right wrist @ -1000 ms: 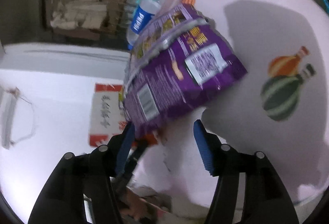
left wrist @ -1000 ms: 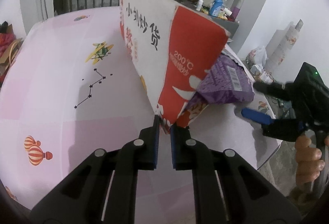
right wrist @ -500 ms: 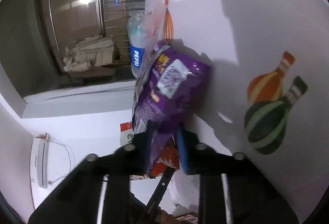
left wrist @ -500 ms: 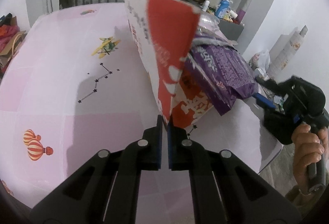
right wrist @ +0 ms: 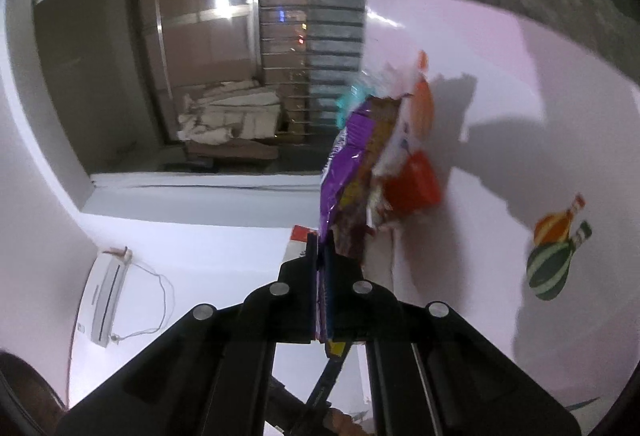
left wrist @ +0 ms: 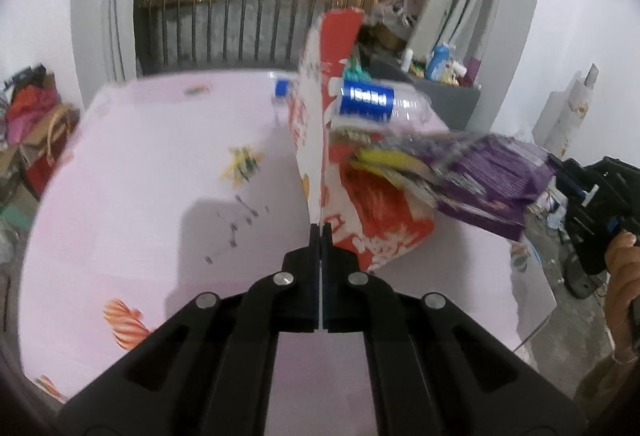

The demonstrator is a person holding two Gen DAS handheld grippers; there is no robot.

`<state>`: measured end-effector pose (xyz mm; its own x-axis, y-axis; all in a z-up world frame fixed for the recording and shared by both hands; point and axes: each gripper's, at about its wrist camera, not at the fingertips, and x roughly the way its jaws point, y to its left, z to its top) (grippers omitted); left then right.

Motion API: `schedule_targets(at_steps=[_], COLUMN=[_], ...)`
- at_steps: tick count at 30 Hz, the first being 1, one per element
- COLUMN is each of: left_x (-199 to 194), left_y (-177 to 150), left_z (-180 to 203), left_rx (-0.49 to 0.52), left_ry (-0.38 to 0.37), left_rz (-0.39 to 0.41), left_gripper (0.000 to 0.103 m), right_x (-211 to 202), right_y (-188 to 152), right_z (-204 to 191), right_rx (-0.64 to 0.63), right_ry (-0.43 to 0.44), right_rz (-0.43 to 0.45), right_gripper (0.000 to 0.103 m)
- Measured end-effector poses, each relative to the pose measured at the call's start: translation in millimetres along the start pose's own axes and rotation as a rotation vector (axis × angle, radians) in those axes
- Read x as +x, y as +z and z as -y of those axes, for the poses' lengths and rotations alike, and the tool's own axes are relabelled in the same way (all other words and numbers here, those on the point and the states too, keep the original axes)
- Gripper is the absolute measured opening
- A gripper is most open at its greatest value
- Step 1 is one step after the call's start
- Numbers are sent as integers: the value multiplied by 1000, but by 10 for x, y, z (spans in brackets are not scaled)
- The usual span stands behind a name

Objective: Collect trash
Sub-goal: 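Carry both bags to the blue wastebasket and open both tools to drop them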

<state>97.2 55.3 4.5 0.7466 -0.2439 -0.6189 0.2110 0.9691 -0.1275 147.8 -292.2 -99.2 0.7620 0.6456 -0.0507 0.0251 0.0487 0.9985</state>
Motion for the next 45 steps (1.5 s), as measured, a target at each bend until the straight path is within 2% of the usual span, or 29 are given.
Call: schedule_targets(at_steps=[8, 13, 20, 26, 35, 40, 45], left_x=[-364, -500, -543, -370, 184, 680, 1218], left_y=[301, 399, 512, 679, 881, 925, 879], left_z=[171, 252, 633, 1193, 2491, 3300, 4177], left_rx=[138, 198, 280, 354, 503, 547, 631], left_ry=[75, 113, 84, -13, -276, -420, -489], left_rz=[144, 203, 239, 252, 236, 134, 44], left_gripper=[0, 0, 0, 0, 0, 0, 0], right_x=[-263, -477, -812, -1376, -2542, -2866, -2973], right_y=[59, 95, 211, 414, 722, 908, 1166], right_z=[-347, -377, -295, -279, 6, 324, 619], right_rx=[-137, -165, -155, -158, -107, -47, -13], right_ry=[-26, -25, 13, 27, -46, -89, -171], right_rz=[69, 101, 160, 276, 529, 614, 669], right_gripper=[3, 3, 3, 3, 3, 3, 3])
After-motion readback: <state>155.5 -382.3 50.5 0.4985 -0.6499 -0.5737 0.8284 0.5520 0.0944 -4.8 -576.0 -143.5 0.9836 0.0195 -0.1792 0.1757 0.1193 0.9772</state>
